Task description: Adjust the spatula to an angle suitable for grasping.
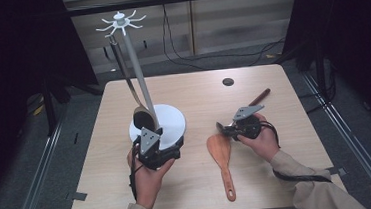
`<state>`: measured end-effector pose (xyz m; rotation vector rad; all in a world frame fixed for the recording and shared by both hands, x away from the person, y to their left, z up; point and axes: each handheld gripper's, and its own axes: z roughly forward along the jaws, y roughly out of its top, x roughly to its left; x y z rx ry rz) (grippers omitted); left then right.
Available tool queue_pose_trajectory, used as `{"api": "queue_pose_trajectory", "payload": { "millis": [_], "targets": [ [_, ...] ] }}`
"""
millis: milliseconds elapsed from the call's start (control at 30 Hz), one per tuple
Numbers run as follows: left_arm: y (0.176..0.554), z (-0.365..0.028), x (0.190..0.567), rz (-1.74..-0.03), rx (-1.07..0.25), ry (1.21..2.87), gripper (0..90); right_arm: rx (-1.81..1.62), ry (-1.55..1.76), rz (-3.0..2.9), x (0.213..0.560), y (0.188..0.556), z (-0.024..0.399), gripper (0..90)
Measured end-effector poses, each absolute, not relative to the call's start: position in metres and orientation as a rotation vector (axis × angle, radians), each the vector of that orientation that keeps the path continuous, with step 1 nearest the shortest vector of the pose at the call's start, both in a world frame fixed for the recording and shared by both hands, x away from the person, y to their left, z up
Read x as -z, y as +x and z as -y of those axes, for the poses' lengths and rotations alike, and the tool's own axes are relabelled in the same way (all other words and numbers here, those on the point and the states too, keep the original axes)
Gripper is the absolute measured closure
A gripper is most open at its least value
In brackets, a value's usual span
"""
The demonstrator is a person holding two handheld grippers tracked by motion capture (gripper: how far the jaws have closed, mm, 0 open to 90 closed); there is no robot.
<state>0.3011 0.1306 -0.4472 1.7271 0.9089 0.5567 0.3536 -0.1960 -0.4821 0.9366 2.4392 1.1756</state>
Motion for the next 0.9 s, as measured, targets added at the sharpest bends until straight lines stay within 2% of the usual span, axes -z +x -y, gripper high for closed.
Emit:
{"api": "queue_pose_trajectory", "payload": {
  "millis": [500, 700, 800, 833, 900],
  "targets": [
    [0.308, -0.109, 0.446, -0.853, -0.503, 1.747, 21.0, -1.207, 0.889, -2.562, 0.475, 0.298, 0.233, 82.4],
    [0.311, -0.1, 0.446, -0.836, -0.482, 1.749, 21.0, -1.217, 0.93, -2.549, 0.475, 0.29, 0.241, 81.3],
    [0.312, -0.098, 0.447, -0.834, -0.484, 1.76, 21.0, -1.269, 0.966, -2.507, 0.473, 0.289, 0.246, 72.3],
    [0.312, -0.098, 0.447, -0.834, -0.484, 1.76, 21.0, -1.269, 0.966, -2.507, 0.473, 0.289, 0.246, 72.3],
    [0.313, -0.098, 0.448, -0.835, -0.477, 1.762, 21.0, -1.348, 1.032, -2.44, 0.466, 0.288, 0.251, 59.2]
  ]
}}
